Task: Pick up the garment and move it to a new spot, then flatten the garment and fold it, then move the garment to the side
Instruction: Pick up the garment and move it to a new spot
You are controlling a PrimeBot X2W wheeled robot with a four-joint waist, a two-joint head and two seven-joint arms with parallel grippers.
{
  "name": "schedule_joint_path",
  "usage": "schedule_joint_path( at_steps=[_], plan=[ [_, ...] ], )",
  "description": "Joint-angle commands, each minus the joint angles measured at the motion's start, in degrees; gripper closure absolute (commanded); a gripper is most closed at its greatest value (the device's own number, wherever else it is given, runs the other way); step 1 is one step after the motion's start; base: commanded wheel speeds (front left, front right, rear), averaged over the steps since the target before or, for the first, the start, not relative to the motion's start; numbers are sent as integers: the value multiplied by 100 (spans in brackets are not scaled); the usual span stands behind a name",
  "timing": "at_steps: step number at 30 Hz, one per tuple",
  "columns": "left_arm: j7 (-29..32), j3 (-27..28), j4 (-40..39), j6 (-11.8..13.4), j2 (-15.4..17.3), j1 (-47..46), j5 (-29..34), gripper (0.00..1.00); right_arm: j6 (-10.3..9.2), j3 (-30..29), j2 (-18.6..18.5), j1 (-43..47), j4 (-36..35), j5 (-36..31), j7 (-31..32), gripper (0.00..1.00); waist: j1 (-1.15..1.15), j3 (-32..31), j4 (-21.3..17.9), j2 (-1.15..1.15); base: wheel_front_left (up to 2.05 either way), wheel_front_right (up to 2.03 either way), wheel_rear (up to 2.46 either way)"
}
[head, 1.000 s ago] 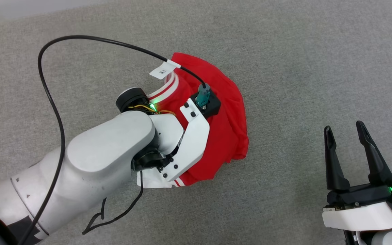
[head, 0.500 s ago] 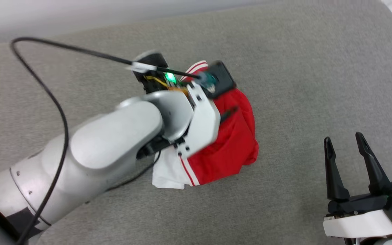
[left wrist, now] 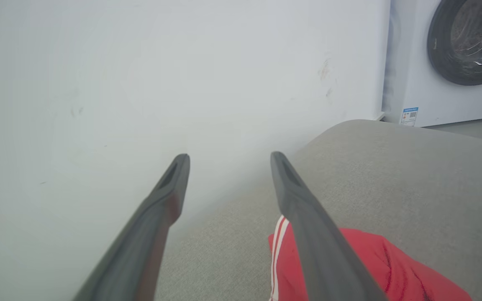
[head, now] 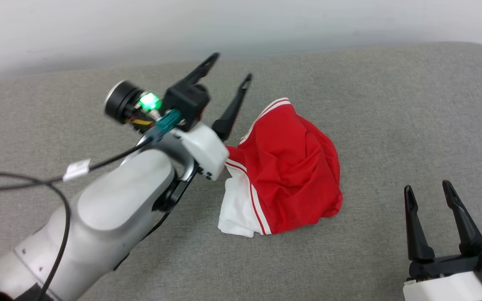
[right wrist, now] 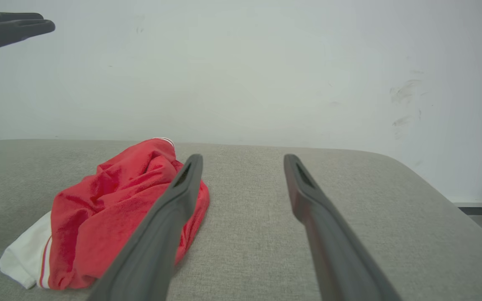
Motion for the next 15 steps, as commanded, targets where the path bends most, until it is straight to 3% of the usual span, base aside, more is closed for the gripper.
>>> schedule_joint_path(
  at_steps=[1,9,12,15],
  plan=[
    [-91,92,6,132,35,159,-7,0,-4,-6,6,85,10,1,-11,0,0,-72,68,0,0,0,0],
    [-280,1181,-636,1039,118,1498,436,0,-4,-30,5,242,34,30,-11,0,0,-264,199,0,0,0,0],
    [-273,1739,-974,1213,64,2181,713,0,-4,-47,5,301,54,30,-10,0,0,-344,230,0,0,0,0],
    [-274,2258,-1208,1234,-26,2851,999,0,-4,-63,5,346,64,38,-10,0,0,-429,261,0,0,0,0]
  ],
)
